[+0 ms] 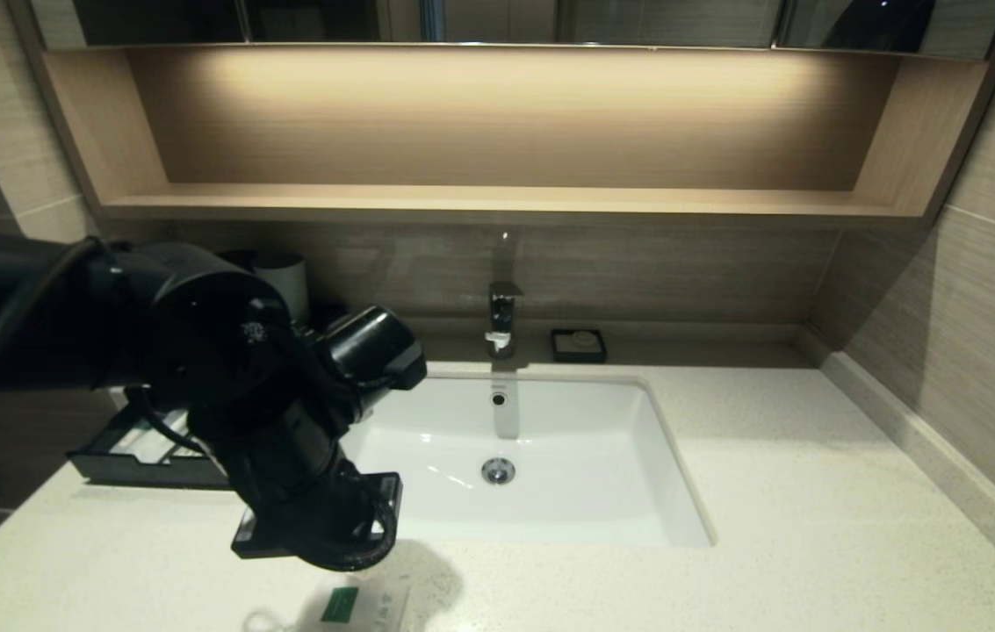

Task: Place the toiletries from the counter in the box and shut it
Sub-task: Pick up the bathroom toiletry

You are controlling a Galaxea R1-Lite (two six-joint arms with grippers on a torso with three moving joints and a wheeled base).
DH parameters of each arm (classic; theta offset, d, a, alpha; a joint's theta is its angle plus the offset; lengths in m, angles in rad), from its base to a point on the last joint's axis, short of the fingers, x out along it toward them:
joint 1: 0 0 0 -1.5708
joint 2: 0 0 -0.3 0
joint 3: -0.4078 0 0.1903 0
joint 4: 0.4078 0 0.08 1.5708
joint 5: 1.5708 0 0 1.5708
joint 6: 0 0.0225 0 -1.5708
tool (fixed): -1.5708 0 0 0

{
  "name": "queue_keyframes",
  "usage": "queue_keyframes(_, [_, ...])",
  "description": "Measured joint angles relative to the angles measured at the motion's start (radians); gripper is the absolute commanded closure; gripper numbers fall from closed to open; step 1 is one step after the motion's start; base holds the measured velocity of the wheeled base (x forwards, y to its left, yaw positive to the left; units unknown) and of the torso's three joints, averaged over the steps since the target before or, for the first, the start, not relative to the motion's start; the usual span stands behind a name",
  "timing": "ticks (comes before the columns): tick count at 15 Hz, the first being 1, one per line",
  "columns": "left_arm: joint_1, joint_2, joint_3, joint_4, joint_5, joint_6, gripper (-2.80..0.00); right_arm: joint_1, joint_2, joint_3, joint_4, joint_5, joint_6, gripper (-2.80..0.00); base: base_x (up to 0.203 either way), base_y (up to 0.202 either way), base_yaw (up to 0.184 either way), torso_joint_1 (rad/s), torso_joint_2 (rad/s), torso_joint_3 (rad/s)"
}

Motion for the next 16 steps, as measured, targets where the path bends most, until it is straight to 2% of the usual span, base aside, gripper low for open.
queue_keyframes(8, [0.000, 0.046, -0.020, -0.041, 0.007, -0.260, 0.00, 0.000, 0.000, 0.000, 0.000, 0.000, 0.000, 0.00, 0.000, 0.000, 0.000, 0.000, 0.00, 0.000])
queue_keyframes(13, [0.000, 0.067, -0.045, -0.045, 0.007, -0.341, 0.00, 0.000, 0.000, 0.000, 0.000, 0.000, 0.000, 0.00, 0.000, 0.000, 0.000, 0.000, 0.00, 0.000])
queue_keyframes(16, [0.000, 0.076, -0.057, -0.045, 0.007, -0.356, 0.00, 0.000, 0.000, 0.000, 0.000, 0.000, 0.000, 0.00, 0.000, 0.000, 0.000, 0.000, 0.00, 0.000])
